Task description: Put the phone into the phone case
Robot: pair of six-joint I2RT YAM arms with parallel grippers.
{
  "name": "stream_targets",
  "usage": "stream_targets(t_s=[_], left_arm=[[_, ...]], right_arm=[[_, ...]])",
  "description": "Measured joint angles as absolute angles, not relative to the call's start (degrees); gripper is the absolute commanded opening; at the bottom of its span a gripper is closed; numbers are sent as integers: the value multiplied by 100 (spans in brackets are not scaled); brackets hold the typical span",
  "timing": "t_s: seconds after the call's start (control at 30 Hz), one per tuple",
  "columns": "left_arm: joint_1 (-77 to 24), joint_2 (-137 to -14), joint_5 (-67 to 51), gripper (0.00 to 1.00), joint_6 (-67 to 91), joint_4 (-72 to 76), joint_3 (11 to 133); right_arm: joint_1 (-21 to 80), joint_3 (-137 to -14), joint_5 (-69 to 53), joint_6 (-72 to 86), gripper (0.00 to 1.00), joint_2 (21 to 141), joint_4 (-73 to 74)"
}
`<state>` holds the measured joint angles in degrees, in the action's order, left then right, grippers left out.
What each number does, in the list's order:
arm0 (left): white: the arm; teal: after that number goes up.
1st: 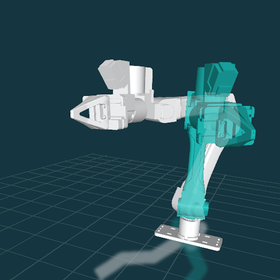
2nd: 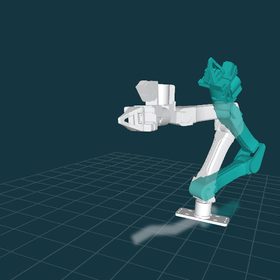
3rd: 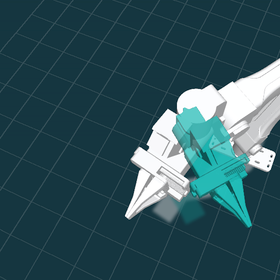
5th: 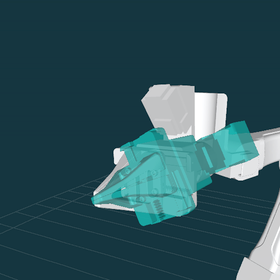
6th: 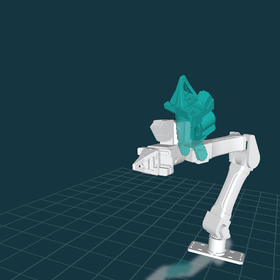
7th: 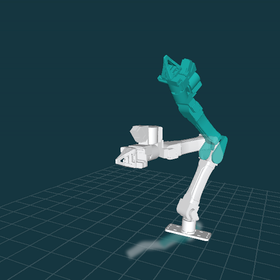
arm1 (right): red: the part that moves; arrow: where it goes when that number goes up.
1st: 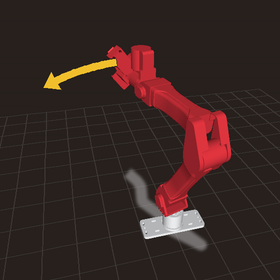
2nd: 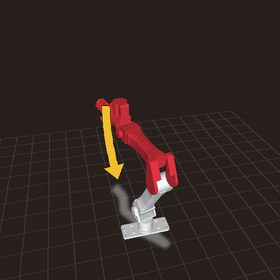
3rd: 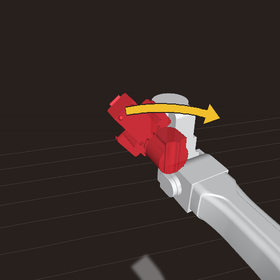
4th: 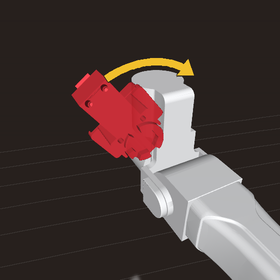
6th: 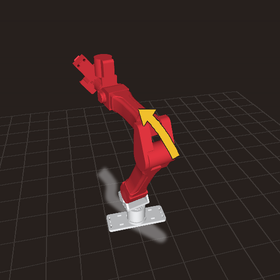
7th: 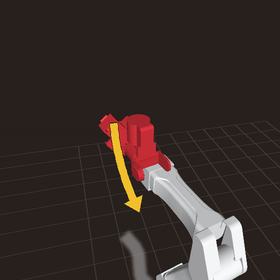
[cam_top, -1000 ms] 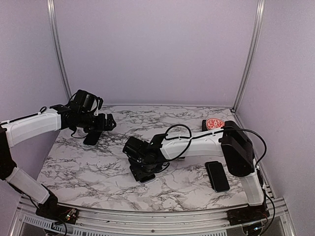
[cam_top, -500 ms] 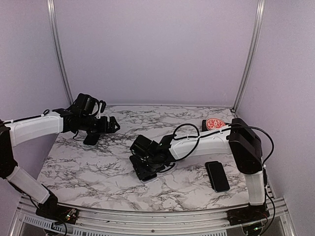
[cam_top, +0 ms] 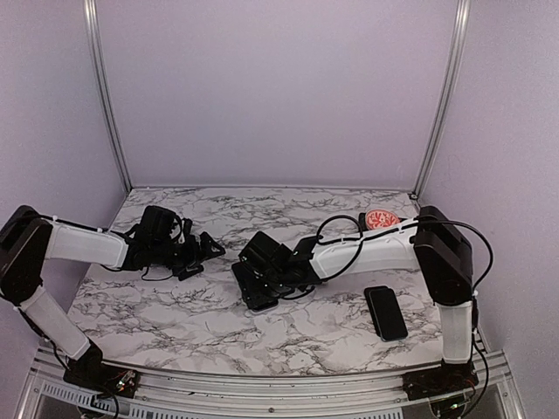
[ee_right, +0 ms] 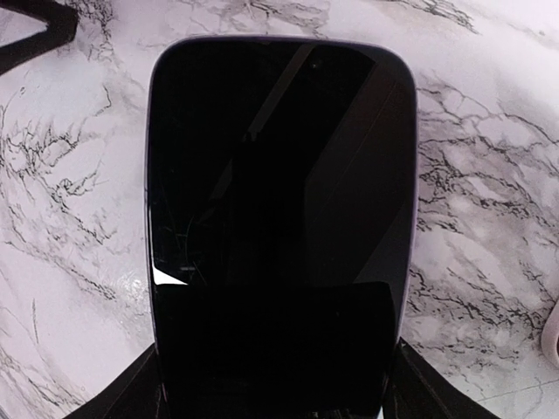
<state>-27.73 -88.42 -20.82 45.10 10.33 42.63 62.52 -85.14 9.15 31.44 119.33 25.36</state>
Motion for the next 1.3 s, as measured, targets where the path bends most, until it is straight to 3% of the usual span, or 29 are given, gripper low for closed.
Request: stream_targets(t_s=[0.3, 0.57, 0.67, 0.9, 1.0, 1.07, 1.1, 1.13, 1.2, 1.23, 1.3], left_arm=[[-3393, -9168, -2204, 99, 5277, 2587, 4091], [-3428, -9166, -2220, 88, 5568, 3072, 4108], [-3463, -9161, -2202, 73, 5498, 3096, 4154], [-3592, -9102, -2213, 2, 5422, 3183, 4394], [-3605, -9102, -2226, 0, 5415, 3194, 4453], [-3612, -9102, -2220, 0, 5404, 3181, 4480], [-3616, -9102, -2224, 0, 5393, 3183, 4491], [-3621, -9102, -2231, 0, 5376, 3186, 4504], [-3649, -9102, -2235, 0, 5299, 3188, 4541], [-3653, -9096, -2248, 0, 5240, 3183, 4567], [-3677, -9054, -2335, 0, 4934, 3135, 4639]], right_arm=[[6233, -8405, 1098, 2980, 5, 11716, 2093], [6235, -8215, 1247, 2687, 4, 11087, 1509], [6235, -8215, 1258, 2587, 4, 11019, 1330], [6233, -8213, 1269, 2486, 3, 11021, 1238], [6233, -8156, 1330, 2464, 4, 10958, 1125], [6239, -8079, 1406, 2410, 12, 10895, 1046], [6239, -8025, 1417, 2392, 24, 10855, 998], [6239, -7977, 1428, 2373, 40, 10809, 978], [6239, -7865, 1439, 2329, 82, 10718, 910], [6239, -7806, 1437, 2296, 97, 10674, 858], [6237, -7583, 1350, 2123, 99, 10477, 718]])
